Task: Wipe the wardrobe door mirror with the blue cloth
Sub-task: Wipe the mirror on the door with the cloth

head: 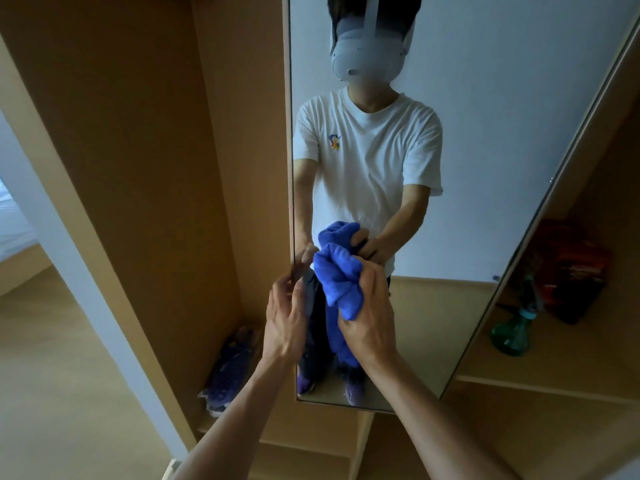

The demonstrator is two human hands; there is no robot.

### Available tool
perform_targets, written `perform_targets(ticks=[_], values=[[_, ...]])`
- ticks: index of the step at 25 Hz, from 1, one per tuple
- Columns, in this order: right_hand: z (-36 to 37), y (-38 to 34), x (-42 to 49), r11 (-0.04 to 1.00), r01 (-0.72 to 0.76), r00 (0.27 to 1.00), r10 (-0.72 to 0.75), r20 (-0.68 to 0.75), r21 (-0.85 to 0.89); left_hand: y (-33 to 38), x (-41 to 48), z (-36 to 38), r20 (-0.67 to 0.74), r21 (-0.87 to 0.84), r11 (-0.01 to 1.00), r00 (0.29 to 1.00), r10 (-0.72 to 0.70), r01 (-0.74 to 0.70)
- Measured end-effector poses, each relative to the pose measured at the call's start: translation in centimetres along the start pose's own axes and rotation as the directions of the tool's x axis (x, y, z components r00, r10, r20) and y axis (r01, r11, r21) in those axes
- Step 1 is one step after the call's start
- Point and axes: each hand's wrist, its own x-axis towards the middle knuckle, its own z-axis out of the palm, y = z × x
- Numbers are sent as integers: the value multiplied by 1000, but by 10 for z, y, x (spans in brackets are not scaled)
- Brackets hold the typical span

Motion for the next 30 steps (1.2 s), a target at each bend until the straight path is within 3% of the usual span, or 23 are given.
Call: perform_targets(ticks=[5,11,15,18,20,24,26,30], values=[[-52,32,9,986,-120,992,125,-34,115,-3,1,7,-46,71,997,999,-3,6],[-97,70,5,964,-266,962,267,-50,19,-3,-2,22,-136,95,995,991,-7,20],[-137,89,-12,979,-172,954,138,-266,-109,-7,-1,25,-164,97,995,987,-1,17],[-160,102,-16,959,-272,909,228,-350,-83,-9,-1,26,-174,93,995,985,-11,28],[-169,102,-13,955,-287,902,246,-355,-69,-9,-2,28,-181,99,994,983,-25,43],[-164,79,-1,983,-154,909,181,-375,102,-6,-3,25,-155,107,993,987,-35,52],[-154,75,-2,980,-183,882,200,-426,80,-6,-3,17,-100,102,994,995,-28,39],[-129,79,-5,972,-234,899,219,-378,5,-3,-5,4,-13,48,998,999,-31,31]])
